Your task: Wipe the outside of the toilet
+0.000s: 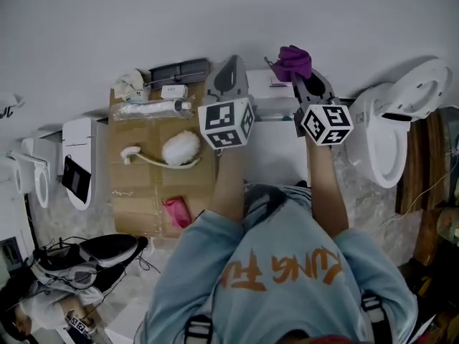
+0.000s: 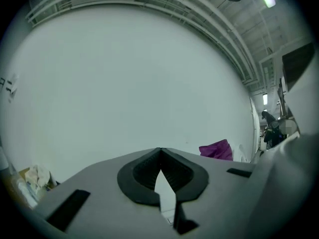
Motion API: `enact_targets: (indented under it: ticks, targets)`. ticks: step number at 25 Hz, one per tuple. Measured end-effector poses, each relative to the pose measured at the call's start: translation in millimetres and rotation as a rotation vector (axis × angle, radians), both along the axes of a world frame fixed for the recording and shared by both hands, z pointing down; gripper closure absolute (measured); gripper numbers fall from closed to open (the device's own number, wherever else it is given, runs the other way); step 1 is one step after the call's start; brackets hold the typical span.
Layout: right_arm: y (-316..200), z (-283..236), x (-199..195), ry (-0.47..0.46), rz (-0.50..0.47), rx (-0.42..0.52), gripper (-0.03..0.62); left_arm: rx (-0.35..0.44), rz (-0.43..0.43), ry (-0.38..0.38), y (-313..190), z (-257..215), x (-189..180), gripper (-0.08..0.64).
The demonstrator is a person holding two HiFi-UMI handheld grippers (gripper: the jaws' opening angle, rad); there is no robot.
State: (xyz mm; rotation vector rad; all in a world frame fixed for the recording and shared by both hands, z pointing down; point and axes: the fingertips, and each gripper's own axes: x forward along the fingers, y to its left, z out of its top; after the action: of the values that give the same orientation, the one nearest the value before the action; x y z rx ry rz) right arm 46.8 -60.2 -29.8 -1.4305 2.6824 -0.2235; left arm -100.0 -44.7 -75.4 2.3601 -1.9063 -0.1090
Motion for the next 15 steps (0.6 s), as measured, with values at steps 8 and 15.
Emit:
enact_targets:
  ticks: [8,15]
  targets:
    - [-20,-54,1,-0.010,-0.052,0.044,0.519,0.084,-0.061,-0.068,-8,-47,3,0.535]
    - [-30,-54,6,0.092,-0.032,0.074,0.518,0.043,-0.082,-0.097,-16,-28,12,0.535]
